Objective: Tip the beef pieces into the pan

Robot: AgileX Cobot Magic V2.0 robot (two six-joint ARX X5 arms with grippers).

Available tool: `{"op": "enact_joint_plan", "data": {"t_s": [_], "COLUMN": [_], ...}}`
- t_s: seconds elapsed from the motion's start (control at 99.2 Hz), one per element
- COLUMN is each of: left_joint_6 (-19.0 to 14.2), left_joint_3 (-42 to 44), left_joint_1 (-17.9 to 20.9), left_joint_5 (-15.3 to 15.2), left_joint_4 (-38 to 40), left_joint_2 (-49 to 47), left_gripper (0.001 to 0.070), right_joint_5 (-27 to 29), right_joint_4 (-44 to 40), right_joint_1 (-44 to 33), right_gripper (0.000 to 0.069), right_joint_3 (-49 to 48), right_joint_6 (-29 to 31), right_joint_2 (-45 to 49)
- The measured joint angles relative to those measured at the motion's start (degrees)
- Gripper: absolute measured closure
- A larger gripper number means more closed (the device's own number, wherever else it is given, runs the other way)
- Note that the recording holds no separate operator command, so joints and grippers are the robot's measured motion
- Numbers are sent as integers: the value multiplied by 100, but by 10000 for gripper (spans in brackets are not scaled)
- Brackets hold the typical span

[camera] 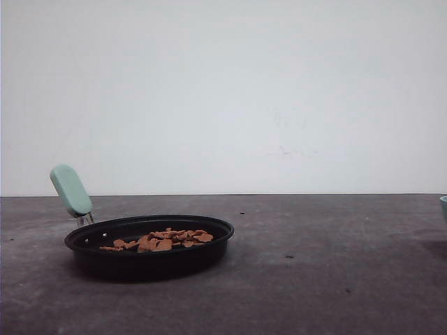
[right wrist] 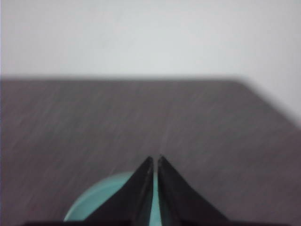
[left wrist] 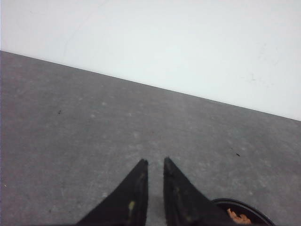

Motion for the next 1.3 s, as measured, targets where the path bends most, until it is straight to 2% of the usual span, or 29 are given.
{"op": "enact_joint_plan", "data": {"t_s": [0.121,1.028,1.22,1.301], "left_joint_6": [0,4,562,780], "left_joint_3": [0,0,-2,-251], "left_joint_1": [0,0,9,74], "left_joint_5": [2,0,-52,-52], "left_joint_4": [-4,-2,-98,-35], "left_joint_2": [0,0,-81,-361], "left_gripper": [677,677,677,677], "right_joint_5": [-378,-299,-299,-299], "right_joint_4": [-234,-221,-221,-221], "right_joint_1": [0,0,0,0], "right_gripper": [676,676,676,676], "right_joint_3": [-59,-57,-57,-57], "right_joint_6": [70,-7,-7,-7], "right_joint_2": [9,-2,-2,-2]}}
